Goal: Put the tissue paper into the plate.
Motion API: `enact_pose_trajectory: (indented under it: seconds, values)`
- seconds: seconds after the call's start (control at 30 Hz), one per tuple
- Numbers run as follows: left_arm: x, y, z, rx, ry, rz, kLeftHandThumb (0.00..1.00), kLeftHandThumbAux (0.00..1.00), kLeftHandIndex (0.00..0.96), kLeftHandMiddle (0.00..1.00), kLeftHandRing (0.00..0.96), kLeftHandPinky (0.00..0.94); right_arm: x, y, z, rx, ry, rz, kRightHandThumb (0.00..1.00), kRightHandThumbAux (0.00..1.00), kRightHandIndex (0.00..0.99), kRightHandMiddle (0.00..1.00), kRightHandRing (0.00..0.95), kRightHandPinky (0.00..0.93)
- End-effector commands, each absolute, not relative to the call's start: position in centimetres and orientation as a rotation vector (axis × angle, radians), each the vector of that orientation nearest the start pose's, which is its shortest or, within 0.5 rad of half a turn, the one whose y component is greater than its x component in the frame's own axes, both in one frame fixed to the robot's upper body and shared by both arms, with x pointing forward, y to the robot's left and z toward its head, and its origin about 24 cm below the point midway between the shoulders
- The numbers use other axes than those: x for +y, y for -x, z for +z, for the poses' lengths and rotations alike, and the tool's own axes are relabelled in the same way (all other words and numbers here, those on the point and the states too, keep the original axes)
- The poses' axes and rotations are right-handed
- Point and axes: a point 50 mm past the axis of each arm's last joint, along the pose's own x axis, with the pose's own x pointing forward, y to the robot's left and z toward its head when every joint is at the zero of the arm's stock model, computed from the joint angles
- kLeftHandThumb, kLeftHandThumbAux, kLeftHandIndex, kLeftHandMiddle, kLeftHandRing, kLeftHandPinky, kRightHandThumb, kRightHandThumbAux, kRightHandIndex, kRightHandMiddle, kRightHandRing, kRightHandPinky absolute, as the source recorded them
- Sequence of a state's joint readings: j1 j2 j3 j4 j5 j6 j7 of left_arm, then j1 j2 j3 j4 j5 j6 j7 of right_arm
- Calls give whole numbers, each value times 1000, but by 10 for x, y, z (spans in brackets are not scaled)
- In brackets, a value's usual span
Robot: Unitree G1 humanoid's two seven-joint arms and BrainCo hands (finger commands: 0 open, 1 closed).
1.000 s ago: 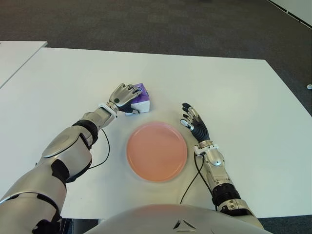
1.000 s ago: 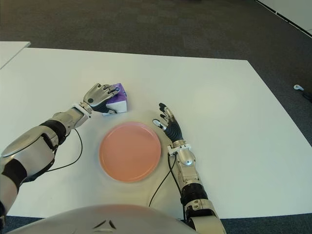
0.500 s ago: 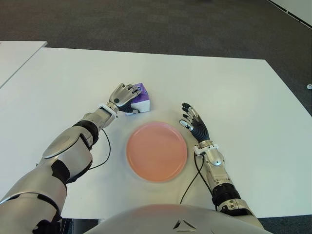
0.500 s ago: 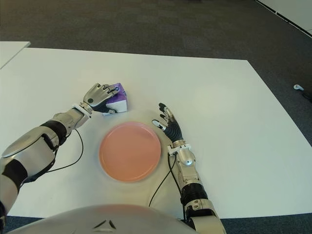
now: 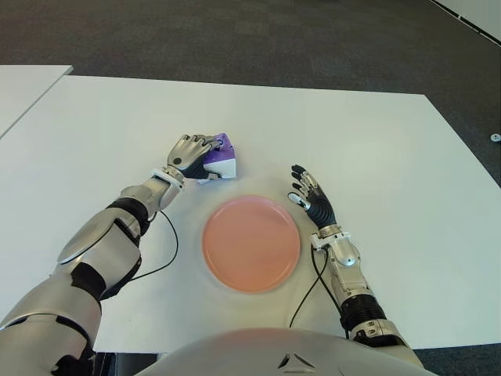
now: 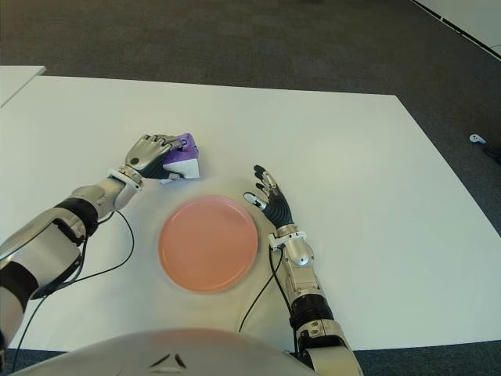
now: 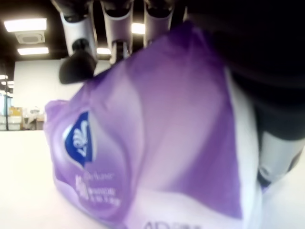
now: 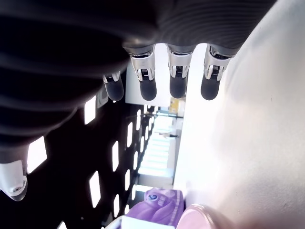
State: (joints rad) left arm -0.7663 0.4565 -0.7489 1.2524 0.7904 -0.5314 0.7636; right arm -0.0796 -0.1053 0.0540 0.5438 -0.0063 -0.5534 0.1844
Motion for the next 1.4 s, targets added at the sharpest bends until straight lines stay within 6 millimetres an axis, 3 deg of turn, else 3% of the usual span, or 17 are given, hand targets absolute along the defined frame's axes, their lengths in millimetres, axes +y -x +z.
enact_pose_trajectory:
  seconds: [0.03, 0.13, 0.5, 1.1, 1.4]
  values:
    - [190, -334, 33, -447, -1385, -264, 741, 698, 443, 825, 828, 835, -158, -211, -55, 156, 107, 245, 0, 478, 0, 0, 0, 0]
    - [188, -338, 55, -564, -1281, -184, 742, 698, 443, 835, 837, 838, -158, -212, -54, 157, 106, 245, 0, 475, 0, 0, 0, 0]
    - [193, -336, 104, -793, -1127, -68, 734, 698, 444, 853, 848, 851, -157, -213, -53, 142, 117, 249, 0, 479, 0, 0, 0, 0]
    - [192, -318, 148, -979, -1031, -29, 728, 696, 445, 857, 854, 865, -155, -214, -52, 132, 117, 249, 0, 505, 0, 0, 0, 0]
    - [184, -301, 155, -1047, -963, -92, 727, 696, 444, 862, 860, 872, -154, -214, -52, 131, 119, 256, 0, 519, 0, 0, 0, 0]
